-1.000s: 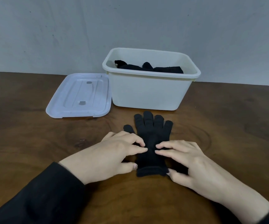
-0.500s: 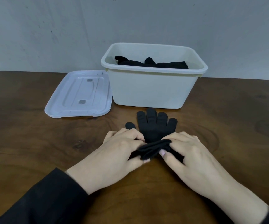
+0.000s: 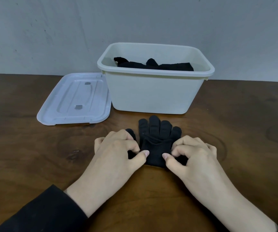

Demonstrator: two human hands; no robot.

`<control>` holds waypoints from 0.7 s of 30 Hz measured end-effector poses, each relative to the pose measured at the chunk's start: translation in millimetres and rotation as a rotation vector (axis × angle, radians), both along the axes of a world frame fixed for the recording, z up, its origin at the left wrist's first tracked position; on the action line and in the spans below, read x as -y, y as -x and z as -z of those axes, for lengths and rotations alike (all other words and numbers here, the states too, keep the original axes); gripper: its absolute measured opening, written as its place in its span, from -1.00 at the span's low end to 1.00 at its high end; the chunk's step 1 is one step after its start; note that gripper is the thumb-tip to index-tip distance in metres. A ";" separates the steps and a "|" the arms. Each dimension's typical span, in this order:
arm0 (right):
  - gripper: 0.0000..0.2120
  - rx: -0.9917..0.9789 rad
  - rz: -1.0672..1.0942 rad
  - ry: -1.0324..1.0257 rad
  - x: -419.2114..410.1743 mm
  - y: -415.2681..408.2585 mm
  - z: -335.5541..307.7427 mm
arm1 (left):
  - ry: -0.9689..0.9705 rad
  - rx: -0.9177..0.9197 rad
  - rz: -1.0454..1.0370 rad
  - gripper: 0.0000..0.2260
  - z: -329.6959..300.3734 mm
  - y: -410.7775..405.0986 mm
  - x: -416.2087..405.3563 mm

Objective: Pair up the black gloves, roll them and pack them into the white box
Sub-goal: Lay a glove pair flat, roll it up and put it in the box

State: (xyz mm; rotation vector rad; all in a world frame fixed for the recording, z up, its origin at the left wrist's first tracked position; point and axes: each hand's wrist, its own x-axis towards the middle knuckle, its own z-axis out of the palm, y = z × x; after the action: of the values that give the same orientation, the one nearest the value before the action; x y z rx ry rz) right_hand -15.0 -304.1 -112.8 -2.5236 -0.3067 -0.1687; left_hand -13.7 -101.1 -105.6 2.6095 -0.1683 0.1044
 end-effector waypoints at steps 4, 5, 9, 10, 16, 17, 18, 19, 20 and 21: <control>-0.81 0.070 0.052 0.115 -2.1 -1.9 0.1 | -0.006 0.047 -0.035 -0.84 0.2 -2.2 -2.9; -0.82 0.122 0.037 0.114 -1.7 -1.6 -0.1 | 0.010 0.067 -0.022 -0.81 -0.2 -2.6 -4.8; -0.83 0.344 -0.108 0.167 -6.7 -1.8 6.4 | -0.108 0.222 0.217 -0.73 -7.0 0.1 -7.3; -0.79 0.364 -0.135 0.170 -7.2 -2.5 9.1 | -0.173 0.241 0.298 -0.72 -5.6 0.9 -7.5; -0.50 0.090 -0.247 0.221 2.3 2.2 3.4 | -0.295 0.020 0.387 -0.43 -1.1 4.7 -15.1; -0.42 0.048 -0.262 0.256 4.6 2.6 2.4 | -0.311 0.004 0.394 -0.42 -1.2 4.6 -15.9; -0.36 0.021 -0.266 0.280 5.8 2.3 2.2 | -0.313 -0.004 0.391 -0.42 -1.0 4.1 -15.6; -0.34 0.019 -0.256 0.286 5.5 1.0 2.4 | -0.304 -0.003 0.375 -0.41 0.4 2.6 -15.3; -0.36 0.031 -0.238 0.274 5.2 -0.1 2.5 | -0.293 0.006 0.353 -0.41 2.8 0.8 -14.8; -0.40 0.041 -0.218 0.249 4.3 -0.7 1.7 | -0.279 0.032 0.334 -0.41 3.7 -0.2 -13.5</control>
State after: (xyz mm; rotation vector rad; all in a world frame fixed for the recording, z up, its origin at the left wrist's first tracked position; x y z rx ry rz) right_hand -14.4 -308.4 -114.4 -2.7096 -0.6515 -0.1020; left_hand -13.5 -87.6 -109.3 2.8123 -0.6684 0.0040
